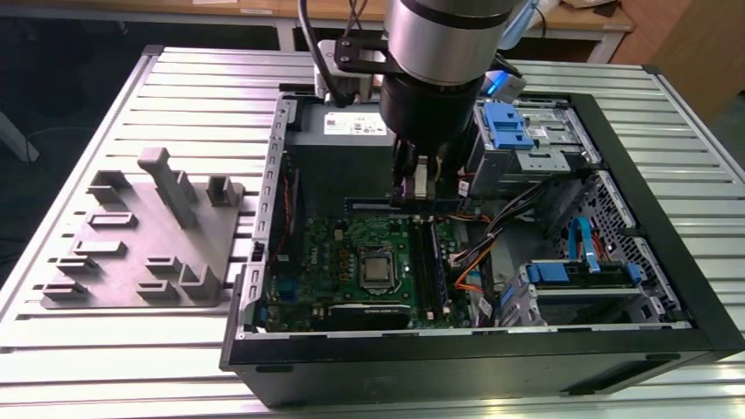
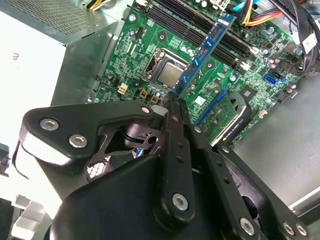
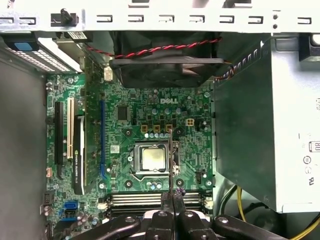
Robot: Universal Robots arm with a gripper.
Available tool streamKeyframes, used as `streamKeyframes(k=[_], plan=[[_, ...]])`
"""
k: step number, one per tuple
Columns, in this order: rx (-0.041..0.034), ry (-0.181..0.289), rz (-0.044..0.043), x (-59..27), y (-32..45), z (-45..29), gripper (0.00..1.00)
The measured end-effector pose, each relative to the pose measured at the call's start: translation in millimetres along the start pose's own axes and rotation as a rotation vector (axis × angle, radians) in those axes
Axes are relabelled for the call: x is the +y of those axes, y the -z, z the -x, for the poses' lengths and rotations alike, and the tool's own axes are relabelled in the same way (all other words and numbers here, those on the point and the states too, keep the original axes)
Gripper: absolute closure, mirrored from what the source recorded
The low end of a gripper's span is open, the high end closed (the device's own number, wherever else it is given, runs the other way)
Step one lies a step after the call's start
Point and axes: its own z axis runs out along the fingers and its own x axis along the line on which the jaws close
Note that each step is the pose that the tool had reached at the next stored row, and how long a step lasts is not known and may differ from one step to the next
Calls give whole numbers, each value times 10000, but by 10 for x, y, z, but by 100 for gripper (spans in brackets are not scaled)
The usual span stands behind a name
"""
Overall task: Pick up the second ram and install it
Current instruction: 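Pick up the second ram and move it above second insertion slot, then insert the second ram into the second slot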
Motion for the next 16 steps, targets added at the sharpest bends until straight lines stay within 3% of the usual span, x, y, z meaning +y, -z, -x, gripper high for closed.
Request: streamKeyframes(k=[16], plan=[[1,-3,0,-1,-22,-1,92]])
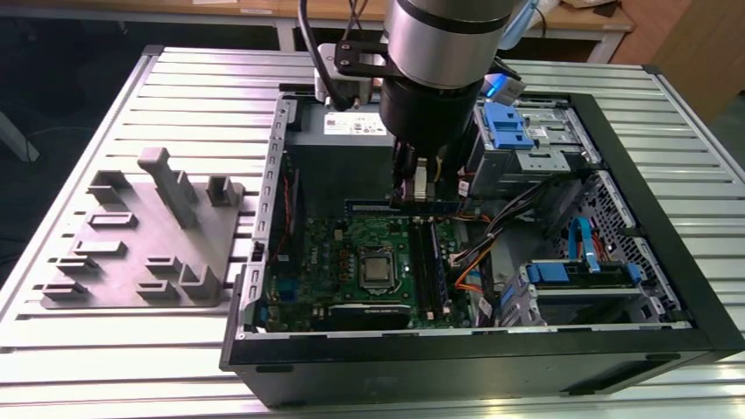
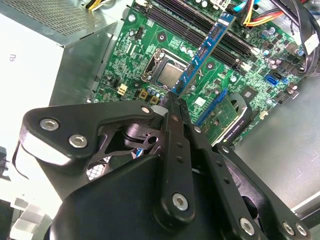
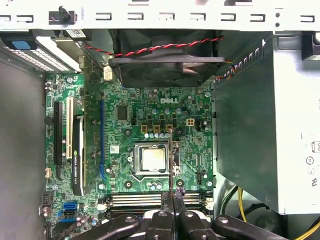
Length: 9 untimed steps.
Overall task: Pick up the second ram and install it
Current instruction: 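Insert the second ram into the second slot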
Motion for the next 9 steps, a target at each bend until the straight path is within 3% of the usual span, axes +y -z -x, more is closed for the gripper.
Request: streamKeyframes(k=[9], plan=[[-32,-666,-27,0,-1,0,92]])
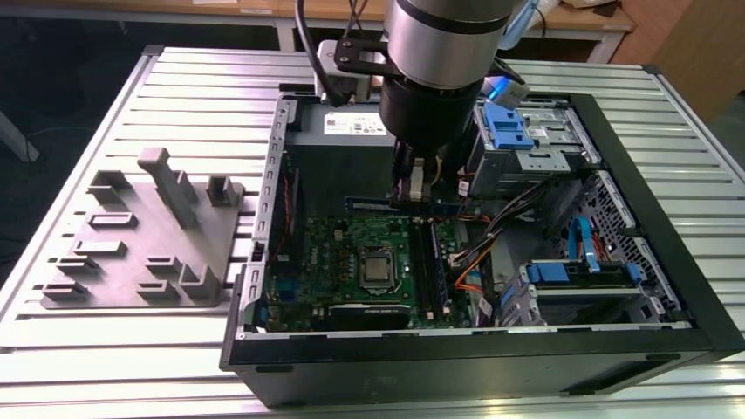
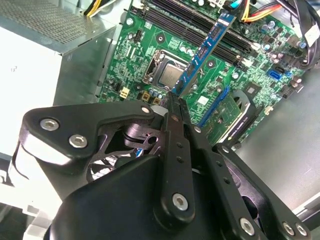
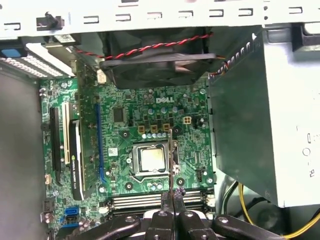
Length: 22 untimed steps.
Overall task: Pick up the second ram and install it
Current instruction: 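Insert the second ram into the second slot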
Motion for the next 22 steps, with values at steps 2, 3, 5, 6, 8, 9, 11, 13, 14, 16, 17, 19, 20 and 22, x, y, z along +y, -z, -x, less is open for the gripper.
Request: streamKeyframes(k=[2,3,5,6,8,9,11,13,14,16,17,19,20,22], plan=[[-8,-166,-6,0,0,0,92],[-12,-251,-10,0,0,0,92],[-22,-438,-17,0,0,0,92],[-26,-553,-22,0,0,0,92],[-39,-819,-32,0,0,0,92],[-46,-968,-38,0,0,0,92],[-61,-1276,-50,0,-1,0,92],[-77,-1610,-63,0,-1,0,92],[-85,-1779,-70,0,-1,0,92],[-102,-2123,-83,0,-2,0,92],[-110,-2285,-89,0,-2,0,92],[-126,-2632,-103,0,-3,0,92],[-135,-2811,-110,0,-3,0,92],[-153,-3184,-124,0,-4,0,92]])
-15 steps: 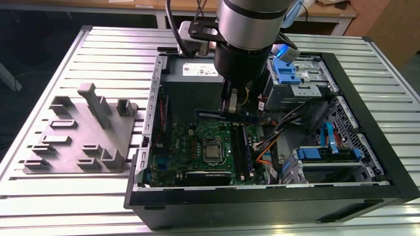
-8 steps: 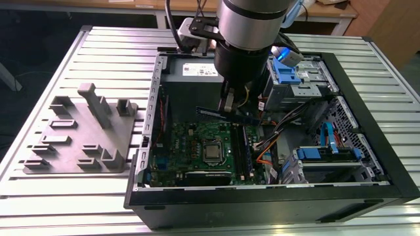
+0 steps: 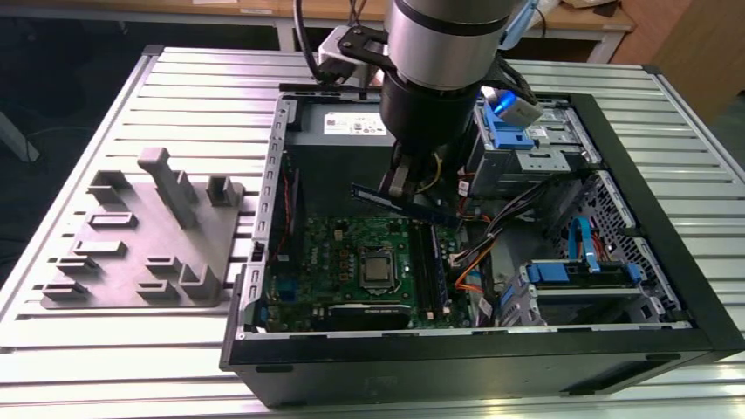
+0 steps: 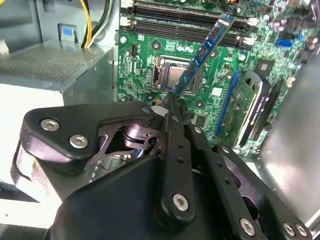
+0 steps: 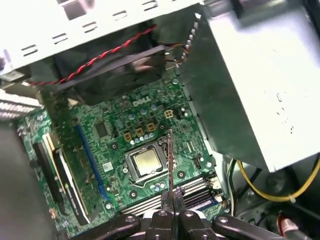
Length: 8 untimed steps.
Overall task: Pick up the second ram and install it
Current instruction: 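Insert the second ram into the second slot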
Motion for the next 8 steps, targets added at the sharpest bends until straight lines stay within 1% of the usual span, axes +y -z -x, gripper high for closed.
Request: streamKeyframes(k=[8], plan=[[-70,-1447,-57,0,-3,0,92]])
